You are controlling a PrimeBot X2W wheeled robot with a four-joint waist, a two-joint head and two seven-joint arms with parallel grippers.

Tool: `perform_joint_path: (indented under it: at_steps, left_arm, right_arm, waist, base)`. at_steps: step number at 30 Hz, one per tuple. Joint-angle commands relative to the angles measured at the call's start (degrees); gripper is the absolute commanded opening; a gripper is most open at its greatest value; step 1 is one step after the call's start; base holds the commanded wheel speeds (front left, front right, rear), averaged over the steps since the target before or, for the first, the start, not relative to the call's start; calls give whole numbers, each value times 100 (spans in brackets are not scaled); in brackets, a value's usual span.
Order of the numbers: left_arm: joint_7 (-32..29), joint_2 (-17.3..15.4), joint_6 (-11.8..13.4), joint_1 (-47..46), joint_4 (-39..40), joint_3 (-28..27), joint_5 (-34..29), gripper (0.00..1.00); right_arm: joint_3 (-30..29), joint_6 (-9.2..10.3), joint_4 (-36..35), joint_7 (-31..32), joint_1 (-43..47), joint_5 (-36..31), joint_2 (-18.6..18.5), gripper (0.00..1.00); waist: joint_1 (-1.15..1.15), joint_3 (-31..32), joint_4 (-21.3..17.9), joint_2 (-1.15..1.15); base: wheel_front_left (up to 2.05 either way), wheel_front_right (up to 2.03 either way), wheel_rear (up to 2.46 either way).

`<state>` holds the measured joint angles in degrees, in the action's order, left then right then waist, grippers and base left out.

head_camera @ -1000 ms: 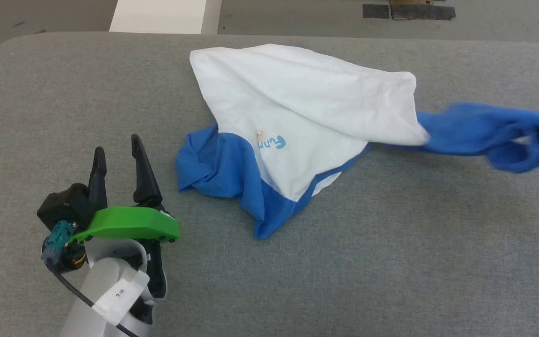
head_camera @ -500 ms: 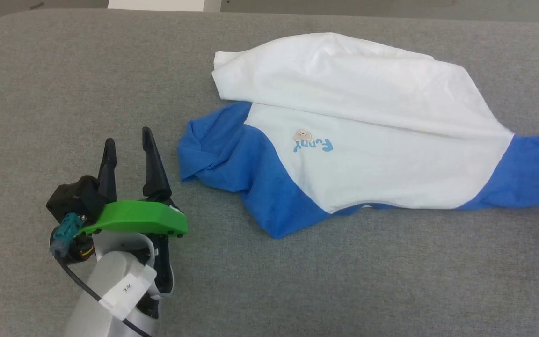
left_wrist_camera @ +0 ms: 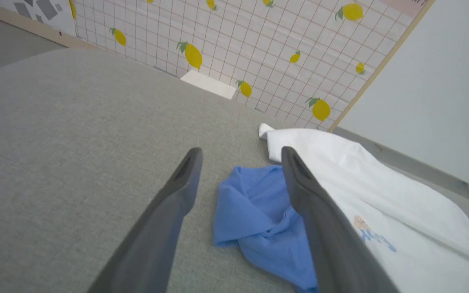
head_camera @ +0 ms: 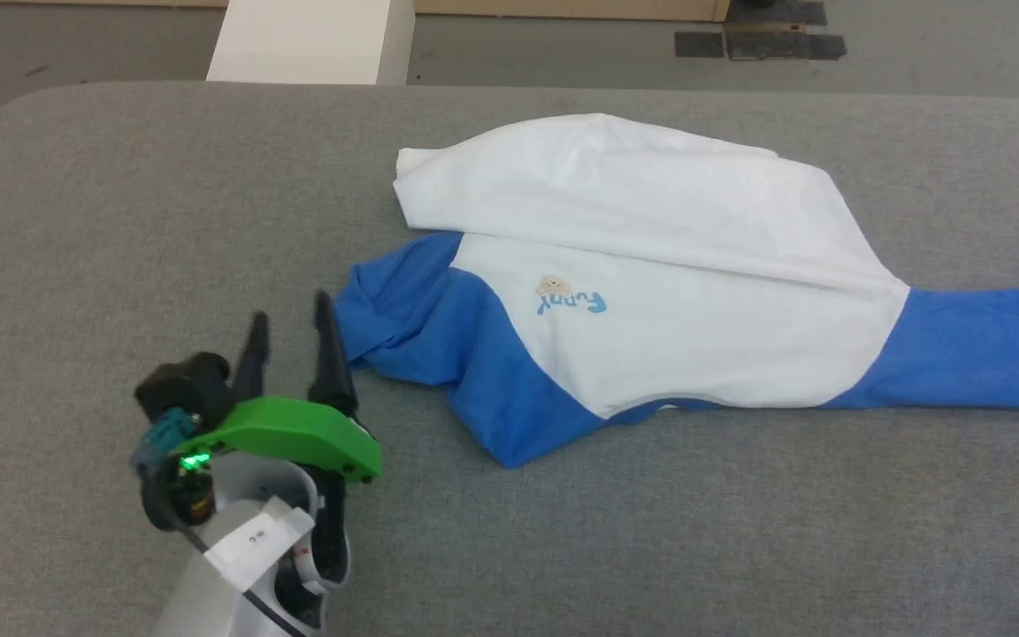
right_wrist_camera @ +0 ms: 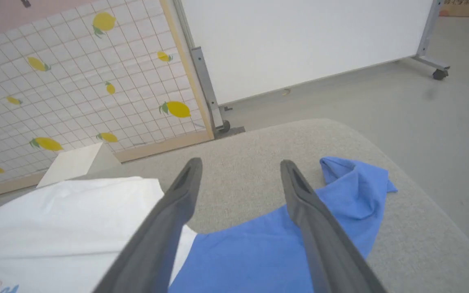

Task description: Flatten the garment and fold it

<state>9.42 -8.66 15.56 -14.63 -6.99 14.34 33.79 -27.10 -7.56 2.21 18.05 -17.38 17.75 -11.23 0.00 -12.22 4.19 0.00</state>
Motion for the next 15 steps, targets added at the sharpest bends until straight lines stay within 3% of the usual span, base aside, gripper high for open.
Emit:
perform_joint_path:
  at_steps: [1, 5, 10, 15]
  left_arm:
    - [-184, 45, -57, 104, -57, 88, 67, 100]
    - [-962, 80, -10, 65, -336, 287, 272, 100]
    - [-2072, -122, 300, -469, -1065, 531, 155, 100]
    - [-2306, -225, 499, -1030, -1581, 449, 80, 100]
  right_arm:
    - [62, 8, -105, -35, 228, 51, 127, 100]
    - [212, 8, -298, -27, 654, 45, 385, 100]
    - [368, 8, -426, 44, 828, 30, 461, 100]
    - [407, 8, -579, 62, 771, -15, 425, 100]
  waist:
    - [0, 109, -132, 0]
    - [0, 166, -237, 0]
    - [0, 120, -412, 0]
    - [0, -40, -608, 0]
  base:
    - [0, 0, 0]
    - [0, 0, 0]
    - [0, 0, 0]
    - [0, 0, 0]
